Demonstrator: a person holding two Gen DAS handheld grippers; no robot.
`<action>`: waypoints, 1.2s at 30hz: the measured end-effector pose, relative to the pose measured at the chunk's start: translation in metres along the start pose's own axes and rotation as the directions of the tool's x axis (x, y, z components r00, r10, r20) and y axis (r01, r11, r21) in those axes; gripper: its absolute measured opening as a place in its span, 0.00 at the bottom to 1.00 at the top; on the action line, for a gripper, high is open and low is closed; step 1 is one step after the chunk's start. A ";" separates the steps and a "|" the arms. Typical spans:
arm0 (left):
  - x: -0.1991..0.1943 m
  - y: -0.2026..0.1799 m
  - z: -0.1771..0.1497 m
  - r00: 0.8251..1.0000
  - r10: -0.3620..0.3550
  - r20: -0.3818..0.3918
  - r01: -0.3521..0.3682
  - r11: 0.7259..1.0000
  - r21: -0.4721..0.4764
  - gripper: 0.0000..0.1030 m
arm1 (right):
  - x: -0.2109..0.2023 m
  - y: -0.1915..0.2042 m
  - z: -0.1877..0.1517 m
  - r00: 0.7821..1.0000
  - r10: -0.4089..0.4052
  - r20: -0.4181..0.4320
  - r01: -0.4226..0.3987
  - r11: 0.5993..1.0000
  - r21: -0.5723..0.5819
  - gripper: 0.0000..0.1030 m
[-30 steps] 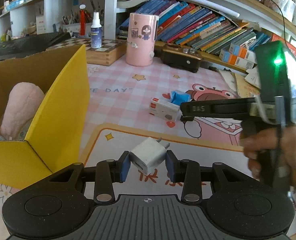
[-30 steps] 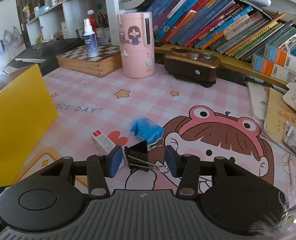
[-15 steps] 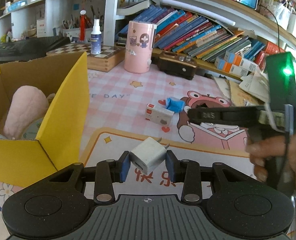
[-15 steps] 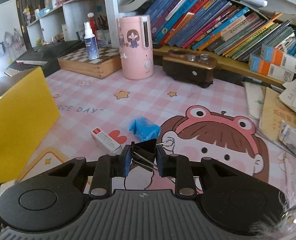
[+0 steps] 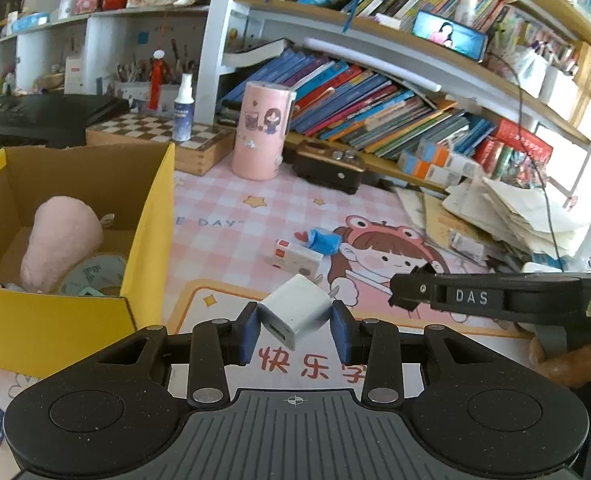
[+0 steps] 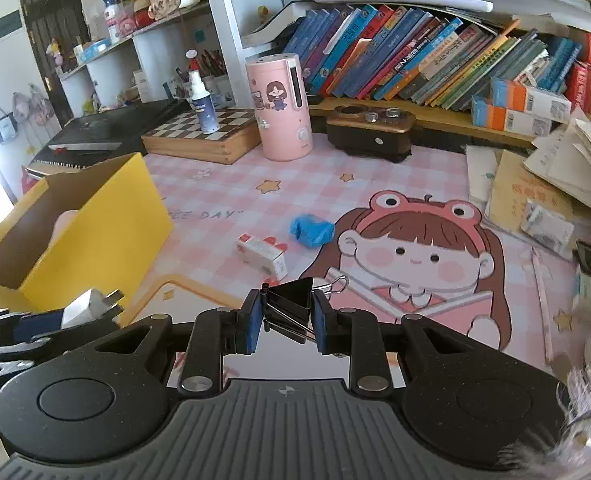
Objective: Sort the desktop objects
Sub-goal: 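Carry the charger with the left gripper while the right gripper carries the clip toward the yellow box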
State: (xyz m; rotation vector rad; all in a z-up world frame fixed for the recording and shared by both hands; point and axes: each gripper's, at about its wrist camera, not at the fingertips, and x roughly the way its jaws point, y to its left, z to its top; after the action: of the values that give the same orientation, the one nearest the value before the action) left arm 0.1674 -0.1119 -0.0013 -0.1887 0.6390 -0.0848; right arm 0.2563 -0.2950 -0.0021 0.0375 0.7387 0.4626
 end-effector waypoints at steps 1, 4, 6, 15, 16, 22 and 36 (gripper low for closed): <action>-0.003 0.001 -0.001 1.000 -0.006 0.004 0.006 1.000 0.008 0.36 | -0.003 0.003 -0.002 1.000 -0.002 -0.002 0.002 1.000 -0.001 0.23; -0.011 0.005 -0.005 0.999 -0.029 0.013 0.029 0.999 0.025 0.36 | -0.011 0.017 -0.011 1.000 -0.009 -0.014 0.009 1.000 -0.018 0.23; -0.017 0.010 -0.007 0.999 -0.043 0.018 0.043 0.999 0.031 0.36 | -0.015 0.025 -0.019 1.000 -0.014 -0.026 0.013 1.000 -0.023 0.23; -0.049 0.038 -0.027 0.996 -0.086 0.015 0.086 0.996 0.036 0.36 | -0.034 0.073 -0.047 0.998 -0.042 -0.039 0.041 0.999 -0.030 0.23; -0.054 0.042 -0.030 0.996 -0.088 0.016 0.087 0.996 0.036 0.36 | -0.036 0.079 -0.050 0.998 -0.046 -0.042 0.045 0.999 -0.031 0.23; -0.083 0.071 -0.045 0.996 -0.083 0.014 0.082 0.996 0.017 0.36 | -0.051 0.116 -0.070 0.997 -0.064 -0.047 0.061 0.996 -0.061 0.23; -0.140 0.128 -0.082 0.999 -0.039 -0.010 0.039 0.999 -0.011 0.36 | -0.071 0.188 -0.112 0.997 -0.019 -0.074 0.017 1.000 -0.025 0.23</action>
State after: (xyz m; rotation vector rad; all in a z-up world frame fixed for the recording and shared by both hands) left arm 0.0093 0.0204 -0.0095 -0.2112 0.6457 -0.1199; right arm 0.0629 -0.1698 -0.0030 -0.0093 0.8052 0.4580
